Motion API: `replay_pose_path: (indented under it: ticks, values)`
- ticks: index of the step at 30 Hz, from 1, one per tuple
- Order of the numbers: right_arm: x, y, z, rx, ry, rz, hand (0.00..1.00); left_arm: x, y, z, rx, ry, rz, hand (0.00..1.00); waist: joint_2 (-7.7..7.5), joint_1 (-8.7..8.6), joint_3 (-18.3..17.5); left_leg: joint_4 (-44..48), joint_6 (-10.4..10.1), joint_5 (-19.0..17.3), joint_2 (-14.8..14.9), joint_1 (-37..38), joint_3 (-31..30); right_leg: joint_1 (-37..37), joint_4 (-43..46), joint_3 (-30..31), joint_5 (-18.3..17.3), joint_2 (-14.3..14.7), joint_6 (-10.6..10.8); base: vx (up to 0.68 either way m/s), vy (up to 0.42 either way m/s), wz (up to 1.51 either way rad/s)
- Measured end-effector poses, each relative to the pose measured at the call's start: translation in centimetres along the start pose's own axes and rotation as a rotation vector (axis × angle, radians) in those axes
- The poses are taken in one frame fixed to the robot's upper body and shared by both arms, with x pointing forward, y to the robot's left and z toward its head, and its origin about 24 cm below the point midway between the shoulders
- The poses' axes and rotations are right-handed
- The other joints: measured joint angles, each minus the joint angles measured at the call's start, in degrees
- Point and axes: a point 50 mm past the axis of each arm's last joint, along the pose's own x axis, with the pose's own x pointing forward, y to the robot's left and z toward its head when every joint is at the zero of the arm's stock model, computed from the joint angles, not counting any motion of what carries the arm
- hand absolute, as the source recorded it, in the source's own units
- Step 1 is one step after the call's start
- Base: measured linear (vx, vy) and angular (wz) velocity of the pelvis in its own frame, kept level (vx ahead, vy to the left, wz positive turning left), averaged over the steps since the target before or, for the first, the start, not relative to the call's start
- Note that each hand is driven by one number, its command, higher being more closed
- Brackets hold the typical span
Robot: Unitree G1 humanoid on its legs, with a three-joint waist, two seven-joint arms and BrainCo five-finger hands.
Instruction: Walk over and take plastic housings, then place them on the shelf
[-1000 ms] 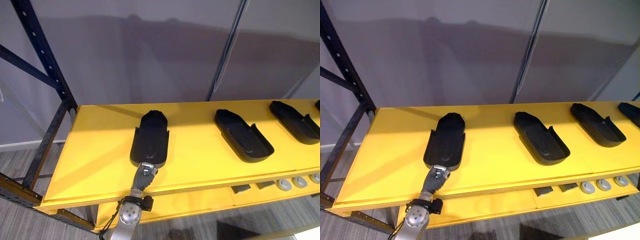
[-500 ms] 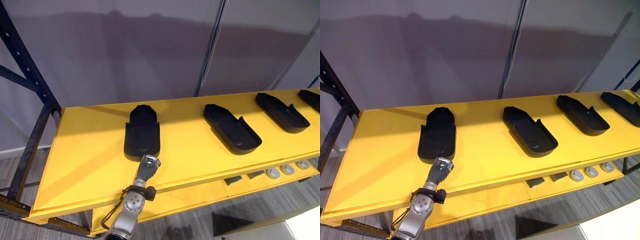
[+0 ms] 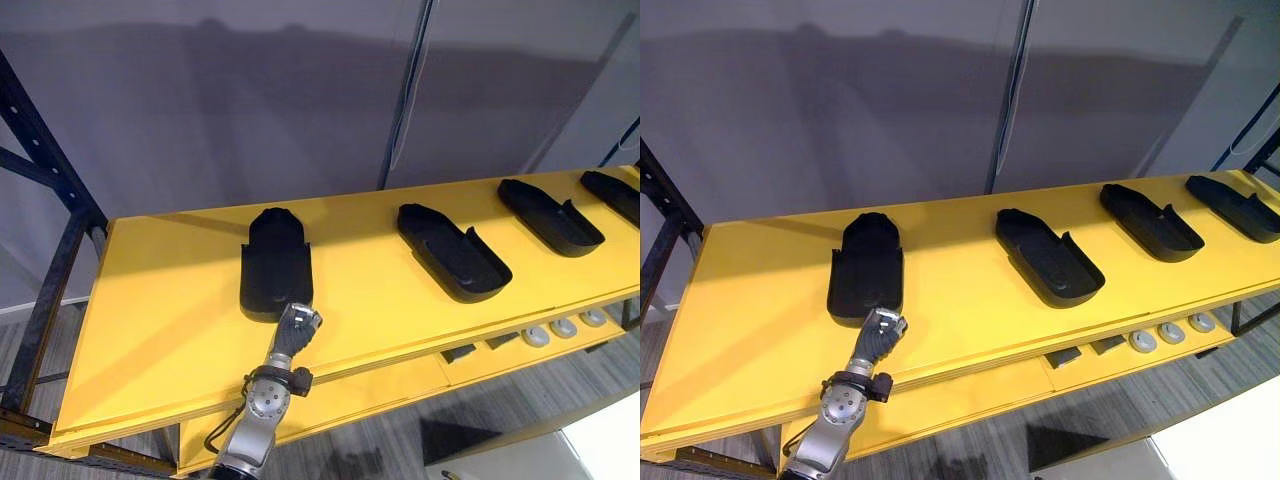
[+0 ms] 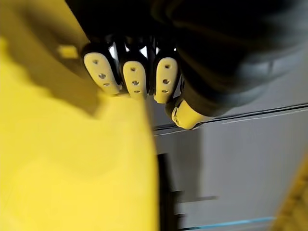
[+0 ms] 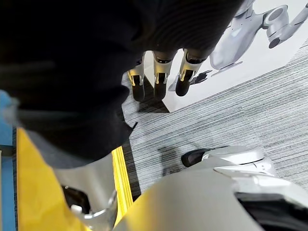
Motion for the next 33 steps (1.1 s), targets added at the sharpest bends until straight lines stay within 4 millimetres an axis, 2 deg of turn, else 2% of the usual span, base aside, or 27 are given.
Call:
replay_pose_path:
  ticks: [2,3,5,7,10,12,16,19,21,22,23,24,27,29,33]
  values:
    - [-0.1,-0.1,-0.2,0.0,0.006,-0.002,0.0,-0.2,1.0,3.6,-0.017,-0.167,0.037,1.0,0.0,0.76,0.0,0.21,0.01,-0.22,0.04,0.07,-0.13,0.17,0.3,0.22,-0.18,0.01,0.25,-0.01,0.003,0.02]
    - [-0.1,-0.1,-0.3,0.0,0.007,-0.002,0.0,-0.3,1.3,4.5,-0.021,-0.214,0.052,1.0,0.03,1.08,0.02,0.34,0.0,-0.32,0.06,0.08,-0.43,0.19,0.57,0.19,-0.32,0.02,0.39,-0.01,0.004,0.08]
    - [-0.2,-0.2,-0.6,0.001,0.013,-0.005,0.0,-1.0,3.6,7.1,-0.032,-0.347,0.157,1.0,0.21,1.9,0.14,1.13,-0.03,-0.89,0.16,0.21,-1.27,1.11,0.84,-0.06,-0.78,0.0,0.96,-0.01,0.001,0.16]
    - [-0.2,-0.3,-0.8,0.002,0.017,-0.006,0.0,-2.1,6.1,8.3,-0.027,-0.412,0.286,1.0,0.36,2.62,0.22,1.47,-0.13,-1.2,0.22,0.33,-2.02,1.19,2.42,-0.36,-2.3,0.06,1.28,-0.02,-0.008,0.18]
    - [-0.3,-0.3,-1.1,0.008,0.025,-0.009,0.0,-3.7,9.3,8.5,-0.015,-0.433,0.48,1.0,0.3,3.41,0.27,1.77,-0.13,-1.22,0.15,0.3,-3.47,1.58,3.89,-1.89,-4.11,-0.04,1.81,0.0,-0.016,0.32]
    - [-0.4,-0.4,-1.5,0.04,0.036,-0.022,0.0,-5.5,11.9,7.8,-0.017,-0.397,0.677,1.0,0.25,4.86,0.25,1.81,-0.11,-1.17,0.09,0.31,-5.06,2.09,4.81,-3.48,-4.36,-0.26,1.62,0.02,-0.017,0.36]
    - [-0.6,-0.5,-2.0,0.062,0.049,-0.031,0.0,-8.7,14.1,5.9,0.023,-0.267,0.854,1.0,-0.11,6.38,0.47,2.16,-0.1,-1.15,-0.02,0.07,-7.16,3.36,4.77,-4.88,-4.35,-0.56,1.61,0.04,-0.002,0.32]
    - [-0.6,-0.5,-1.9,0.06,0.04,-0.03,0.0,-10.4,15.6,3.1,0.067,-0.099,0.941,1.0,-0.1,7.87,0.54,2.88,0.05,-1.74,-0.02,0.0,-7.45,3.88,4.78,-5.11,-4.36,-0.64,1.6,0.0,0.003,0.07]
    - [-0.5,-0.3,-0.7,0.059,-0.008,-0.018,0.0,-11.9,16.3,-1.5,0.066,0.162,0.984,1.0,-0.06,7.96,0.6,4.86,-0.06,-3.79,0.1,-0.07,-6.97,4.64,4.79,-5.23,-4.84,-0.72,0.83,-0.04,0.002,-0.09]
    - [-0.5,-0.1,-0.4,0.058,-0.022,-0.014,0.0,-12.4,16.3,-2.5,0.061,0.225,0.988,1.0,-0.2,7.97,0.6,5.43,-0.09,-4.23,0.1,-0.06,-6.75,4.83,4.79,-5.28,-5.16,-0.78,0.46,-0.04,-0.006,-0.12]
    - [-0.5,0.0,0.0,0.051,-0.036,-0.01,0.0,-13.3,16.0,-4.6,0.041,0.345,0.993,1.0,-0.2,7.9,0.59,6.59,-0.16,-4.89,0.38,-0.13,-6.21,5.02,4.92,-5.21,-5.32,-0.69,0.38,-0.03,-0.011,-0.14]
    - [-0.4,0.1,0.5,0.052,-0.052,-0.004,0.0,-14.4,15.4,-6.4,0.028,0.457,0.989,0.0,-0.2,7.9,0.59,7.6,-0.1,-5.48,0.74,-0.3,-5.55,5.01,5.14,-5.15,-5.57,-0.55,0.13,-0.03,-0.012,-0.12]
    - [-0.4,0.1,0.7,0.054,-0.055,-0.003,0.0,-16.2,13.8,-9.6,-0.023,0.651,0.954,0.0,-0.24,7.71,0.58,9.65,0.1,-6.46,1.08,-1.03,-5.44,4.86,5.67,-5.2,-6.04,-0.39,-0.15,-0.01,-0.004,-0.02]
    - [-0.4,0.2,0.7,0.055,-0.053,-0.002,0.0,-18.1,12.2,-12.6,-0.071,0.832,0.906,0.0,-0.24,7.61,0.53,10.08,-0.28,-6.18,0.91,-1.03,-5.39,4.92,5.83,-5.35,-6.2,-0.83,0.0,0.02,0.007,0.0]
    - [-0.5,0.2,0.8,0.059,-0.055,-0.004,0.0,-20.0,9.4,-16.1,-0.119,1.057,0.745,0.0,-0.23,7.52,0.52,9.45,-0.09,-5.93,0.14,-0.85,-5.4,4.8,5.8,-6.2,-6.4,-1.45,0.28,0.03,0.016,0.02]
